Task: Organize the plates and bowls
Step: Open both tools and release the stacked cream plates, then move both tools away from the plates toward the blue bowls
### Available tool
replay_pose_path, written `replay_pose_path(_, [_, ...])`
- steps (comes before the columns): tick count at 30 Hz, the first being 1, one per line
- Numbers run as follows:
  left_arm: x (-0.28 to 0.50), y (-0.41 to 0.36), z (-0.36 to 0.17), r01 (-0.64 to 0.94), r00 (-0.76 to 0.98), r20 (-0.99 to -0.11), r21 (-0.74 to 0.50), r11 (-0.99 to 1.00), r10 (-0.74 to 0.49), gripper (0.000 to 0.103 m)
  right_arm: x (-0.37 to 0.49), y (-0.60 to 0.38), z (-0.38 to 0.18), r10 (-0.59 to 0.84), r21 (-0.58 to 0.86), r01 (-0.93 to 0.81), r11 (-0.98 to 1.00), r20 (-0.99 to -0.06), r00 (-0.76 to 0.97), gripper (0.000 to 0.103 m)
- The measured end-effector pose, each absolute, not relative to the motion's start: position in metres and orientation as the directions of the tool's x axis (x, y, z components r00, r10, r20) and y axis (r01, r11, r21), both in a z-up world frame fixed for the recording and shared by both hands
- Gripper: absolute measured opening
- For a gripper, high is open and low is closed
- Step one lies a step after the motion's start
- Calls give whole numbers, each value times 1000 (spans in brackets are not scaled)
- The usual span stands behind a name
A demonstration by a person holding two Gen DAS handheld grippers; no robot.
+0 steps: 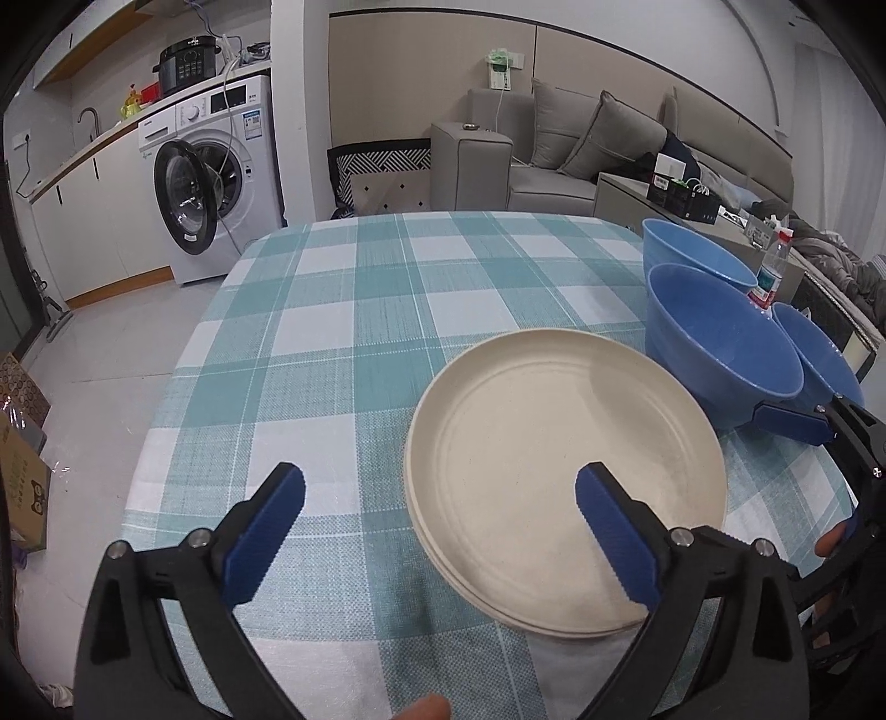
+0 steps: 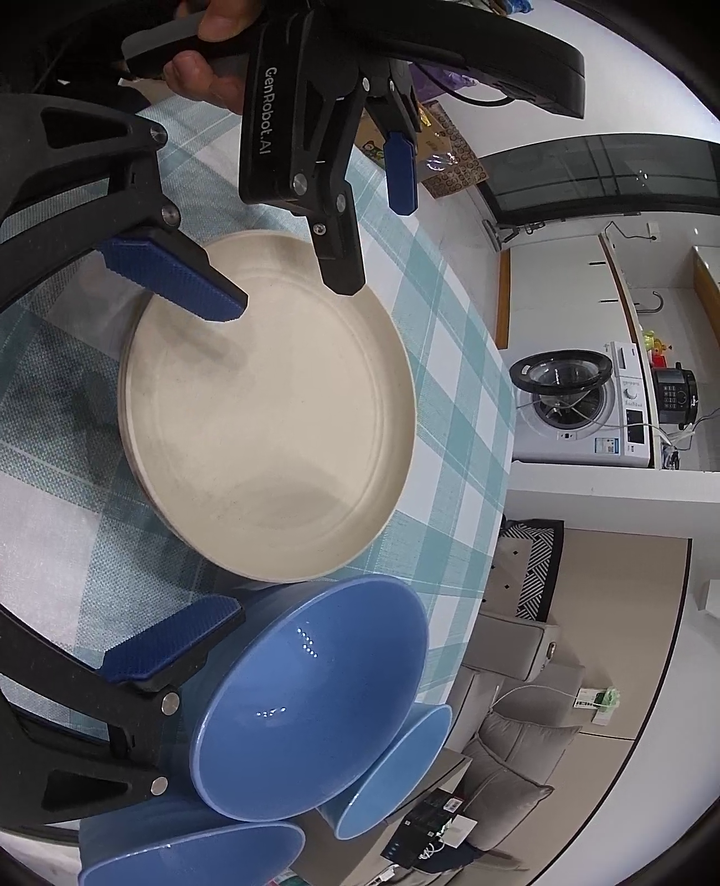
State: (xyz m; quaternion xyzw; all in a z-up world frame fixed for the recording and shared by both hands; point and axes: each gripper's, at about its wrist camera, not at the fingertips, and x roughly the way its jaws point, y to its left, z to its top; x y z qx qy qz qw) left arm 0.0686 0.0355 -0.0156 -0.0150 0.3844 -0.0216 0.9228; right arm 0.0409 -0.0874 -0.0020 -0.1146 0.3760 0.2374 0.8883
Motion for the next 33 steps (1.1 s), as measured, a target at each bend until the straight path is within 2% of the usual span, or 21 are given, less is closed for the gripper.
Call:
replay_pose_path(11, [58,37,14,23,753,-655,-63,998,-59,99,28,-98,39,356,-47,-515,856,-667,654,102])
replay_pose_path(33, [82,-7,29,112,758,-642,-44,993,-114,99,33,-191,100,291,-36,-385,922,-593,751,102])
